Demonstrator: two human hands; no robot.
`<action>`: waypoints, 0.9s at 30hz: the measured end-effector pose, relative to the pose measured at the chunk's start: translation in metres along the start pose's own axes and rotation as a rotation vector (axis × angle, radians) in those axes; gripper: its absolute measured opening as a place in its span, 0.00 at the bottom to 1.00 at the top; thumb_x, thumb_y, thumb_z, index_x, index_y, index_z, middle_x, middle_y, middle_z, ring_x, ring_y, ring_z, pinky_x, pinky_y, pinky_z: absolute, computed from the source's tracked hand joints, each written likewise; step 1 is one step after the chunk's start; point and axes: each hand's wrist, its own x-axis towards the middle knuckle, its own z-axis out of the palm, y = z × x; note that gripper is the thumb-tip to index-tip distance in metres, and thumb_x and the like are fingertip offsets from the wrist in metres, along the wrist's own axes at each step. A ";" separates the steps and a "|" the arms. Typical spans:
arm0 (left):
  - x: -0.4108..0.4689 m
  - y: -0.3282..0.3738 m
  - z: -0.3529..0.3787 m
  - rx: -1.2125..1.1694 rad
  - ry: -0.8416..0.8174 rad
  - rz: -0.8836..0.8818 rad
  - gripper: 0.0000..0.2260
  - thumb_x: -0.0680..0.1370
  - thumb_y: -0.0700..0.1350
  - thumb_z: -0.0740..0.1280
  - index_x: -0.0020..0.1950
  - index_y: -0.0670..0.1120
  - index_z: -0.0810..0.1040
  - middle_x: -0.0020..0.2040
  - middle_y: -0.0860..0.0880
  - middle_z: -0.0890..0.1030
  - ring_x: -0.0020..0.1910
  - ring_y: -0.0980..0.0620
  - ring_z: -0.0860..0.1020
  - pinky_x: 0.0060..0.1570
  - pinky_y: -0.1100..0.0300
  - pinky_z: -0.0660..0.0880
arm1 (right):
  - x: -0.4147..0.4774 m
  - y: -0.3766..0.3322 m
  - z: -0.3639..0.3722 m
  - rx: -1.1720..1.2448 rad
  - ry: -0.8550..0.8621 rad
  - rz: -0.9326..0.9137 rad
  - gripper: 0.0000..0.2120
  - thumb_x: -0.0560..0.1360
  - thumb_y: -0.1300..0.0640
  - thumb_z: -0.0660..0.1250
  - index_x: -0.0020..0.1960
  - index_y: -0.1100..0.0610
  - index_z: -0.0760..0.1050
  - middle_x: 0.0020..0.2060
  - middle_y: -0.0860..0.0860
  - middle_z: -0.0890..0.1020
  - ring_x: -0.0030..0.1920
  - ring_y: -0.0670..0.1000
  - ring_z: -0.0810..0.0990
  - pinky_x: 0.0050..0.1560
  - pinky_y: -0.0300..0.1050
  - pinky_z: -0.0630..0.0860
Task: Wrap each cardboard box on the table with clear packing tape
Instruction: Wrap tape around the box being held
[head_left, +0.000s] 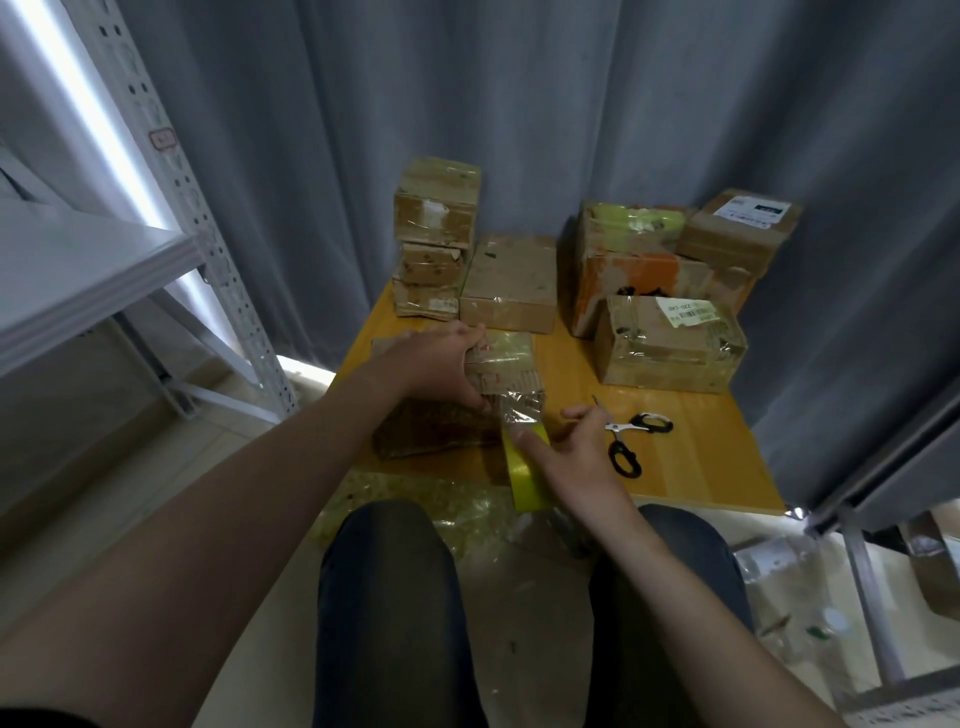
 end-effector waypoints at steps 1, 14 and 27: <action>0.000 0.001 0.000 0.007 -0.001 0.004 0.58 0.65 0.70 0.75 0.84 0.51 0.49 0.82 0.51 0.58 0.78 0.45 0.61 0.74 0.40 0.61 | -0.001 -0.005 -0.003 -0.050 0.025 -0.076 0.26 0.79 0.43 0.70 0.68 0.51 0.61 0.65 0.50 0.69 0.66 0.52 0.72 0.61 0.45 0.70; -0.003 -0.006 0.012 0.010 0.074 0.090 0.47 0.75 0.64 0.69 0.85 0.49 0.48 0.83 0.50 0.55 0.80 0.47 0.58 0.77 0.44 0.56 | 0.058 -0.048 0.022 -1.016 -0.342 -0.339 0.40 0.82 0.31 0.36 0.85 0.54 0.39 0.84 0.49 0.41 0.82 0.47 0.37 0.81 0.58 0.33; 0.007 -0.007 0.008 -0.081 0.053 0.051 0.48 0.71 0.65 0.72 0.84 0.50 0.53 0.82 0.50 0.60 0.79 0.46 0.61 0.76 0.42 0.59 | 0.083 -0.051 0.021 -0.946 -0.310 -0.289 0.39 0.82 0.32 0.36 0.85 0.54 0.40 0.84 0.50 0.40 0.82 0.48 0.35 0.81 0.57 0.34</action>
